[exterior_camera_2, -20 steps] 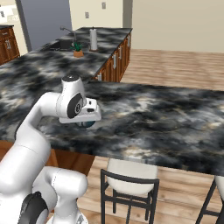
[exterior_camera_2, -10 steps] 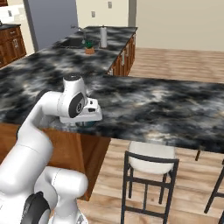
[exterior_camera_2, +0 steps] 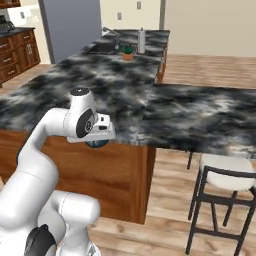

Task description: Pick the teapot and strainer and place them in the sink. Then turn on the water.

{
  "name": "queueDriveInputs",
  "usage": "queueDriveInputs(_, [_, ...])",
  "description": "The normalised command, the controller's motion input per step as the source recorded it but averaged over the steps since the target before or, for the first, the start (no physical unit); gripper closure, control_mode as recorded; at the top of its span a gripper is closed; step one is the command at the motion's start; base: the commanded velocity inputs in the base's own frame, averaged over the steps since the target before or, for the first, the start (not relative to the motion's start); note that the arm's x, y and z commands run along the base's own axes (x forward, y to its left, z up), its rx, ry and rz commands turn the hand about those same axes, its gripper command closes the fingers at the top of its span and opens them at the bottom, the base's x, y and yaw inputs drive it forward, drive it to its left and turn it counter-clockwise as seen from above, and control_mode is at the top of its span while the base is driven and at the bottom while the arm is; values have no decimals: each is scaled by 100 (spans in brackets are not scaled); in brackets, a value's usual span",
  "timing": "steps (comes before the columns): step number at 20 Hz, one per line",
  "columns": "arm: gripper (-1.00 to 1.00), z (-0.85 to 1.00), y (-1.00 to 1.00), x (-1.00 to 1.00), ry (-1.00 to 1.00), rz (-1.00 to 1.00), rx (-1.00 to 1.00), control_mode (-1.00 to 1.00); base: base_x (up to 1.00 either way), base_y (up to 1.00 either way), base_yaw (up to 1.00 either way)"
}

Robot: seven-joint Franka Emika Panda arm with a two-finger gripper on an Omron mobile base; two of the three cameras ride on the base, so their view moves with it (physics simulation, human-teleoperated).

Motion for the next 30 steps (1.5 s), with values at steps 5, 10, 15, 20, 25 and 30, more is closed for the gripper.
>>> queueDriveInputs(5, [100, 0, 0, 0, 0, 0, 0, 100, -6, 100, -8])
queueDriveInputs(10, [100, 0, 0, 0, 0, 0, 0, 100, 0, 100, -3])
queueDriveInputs(15, [100, 0, 0, 0, 0, 0, 0, 100, 0, 100, -2])
queueDriveInputs(20, [100, 0, 0, 0, 0, 0, 0, 100, 0, 100, -6])
queueDriveInputs(25, [100, 0, 0, 0, 0, 0, 0, 100, 0, 100, -9])
queueDriveInputs(30, [100, 0, 0, 0, 0, 0, 0, 100, 0, 100, -11])
